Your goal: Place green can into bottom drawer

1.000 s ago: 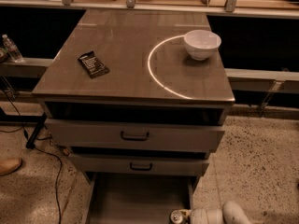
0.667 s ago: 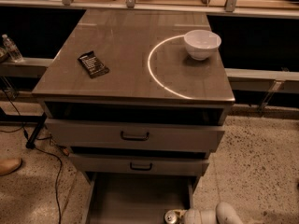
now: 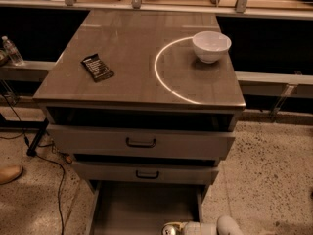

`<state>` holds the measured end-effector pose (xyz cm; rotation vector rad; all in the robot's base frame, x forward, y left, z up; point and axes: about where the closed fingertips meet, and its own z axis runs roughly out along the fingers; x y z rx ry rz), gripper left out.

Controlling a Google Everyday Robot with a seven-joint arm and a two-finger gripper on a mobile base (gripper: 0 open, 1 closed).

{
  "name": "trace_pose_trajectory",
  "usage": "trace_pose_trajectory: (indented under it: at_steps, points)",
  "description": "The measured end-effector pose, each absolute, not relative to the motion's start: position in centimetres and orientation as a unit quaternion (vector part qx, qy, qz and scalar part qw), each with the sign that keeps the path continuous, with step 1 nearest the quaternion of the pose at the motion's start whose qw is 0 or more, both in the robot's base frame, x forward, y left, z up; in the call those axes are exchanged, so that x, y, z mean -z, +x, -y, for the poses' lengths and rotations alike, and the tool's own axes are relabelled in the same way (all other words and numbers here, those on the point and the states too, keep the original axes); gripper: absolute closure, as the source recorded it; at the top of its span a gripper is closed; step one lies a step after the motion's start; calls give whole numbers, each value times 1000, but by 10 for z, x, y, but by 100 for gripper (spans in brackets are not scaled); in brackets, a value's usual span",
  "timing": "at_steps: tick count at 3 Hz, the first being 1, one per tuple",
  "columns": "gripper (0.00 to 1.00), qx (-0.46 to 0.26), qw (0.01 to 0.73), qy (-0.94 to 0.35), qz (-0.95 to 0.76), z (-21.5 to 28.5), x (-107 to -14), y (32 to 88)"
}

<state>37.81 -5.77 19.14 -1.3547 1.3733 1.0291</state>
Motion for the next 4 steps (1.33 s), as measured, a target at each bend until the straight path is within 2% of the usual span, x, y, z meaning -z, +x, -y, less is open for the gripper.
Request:
trace_pose_trajectory:
  at_steps: [2, 4]
  points:
    - [100, -393, 473, -559, -556, 0, -177, 359]
    - [100, -363, 465, -588, -553, -44, -159, 379]
